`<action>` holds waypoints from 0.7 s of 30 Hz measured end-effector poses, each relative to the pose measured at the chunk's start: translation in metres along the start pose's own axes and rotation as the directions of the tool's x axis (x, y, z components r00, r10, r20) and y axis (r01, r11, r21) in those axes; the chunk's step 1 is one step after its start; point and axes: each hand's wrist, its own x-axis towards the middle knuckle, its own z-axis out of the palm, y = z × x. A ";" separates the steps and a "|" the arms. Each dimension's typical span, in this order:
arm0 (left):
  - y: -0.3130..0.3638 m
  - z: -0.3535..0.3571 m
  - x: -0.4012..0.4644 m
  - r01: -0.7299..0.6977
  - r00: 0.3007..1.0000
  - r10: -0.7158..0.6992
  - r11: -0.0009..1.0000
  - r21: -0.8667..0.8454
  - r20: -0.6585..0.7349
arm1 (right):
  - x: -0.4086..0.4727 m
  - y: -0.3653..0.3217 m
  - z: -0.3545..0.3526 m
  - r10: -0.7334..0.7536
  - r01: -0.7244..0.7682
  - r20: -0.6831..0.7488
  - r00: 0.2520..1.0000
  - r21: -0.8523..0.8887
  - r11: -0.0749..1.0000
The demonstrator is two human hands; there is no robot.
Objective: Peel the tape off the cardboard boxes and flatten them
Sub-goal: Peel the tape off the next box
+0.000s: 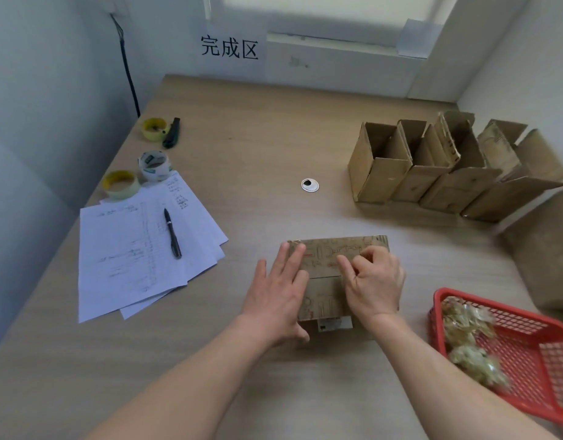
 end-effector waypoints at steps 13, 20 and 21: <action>-0.015 0.001 0.028 0.070 0.992 -0.036 0.956 -0.286 0.124 | 0.039 0.034 0.015 0.342 -0.357 0.219 0.914 0.036 0.933; -0.014 0.006 0.007 0.100 0.994 -0.090 0.982 -0.163 0.065 | 0.041 0.026 0.030 0.333 -0.323 0.218 0.917 -0.081 0.943; -0.013 0.003 0.009 0.117 0.992 -0.106 0.980 -0.158 0.072 | 0.046 0.023 0.034 0.379 -0.383 0.203 0.903 -0.021 0.924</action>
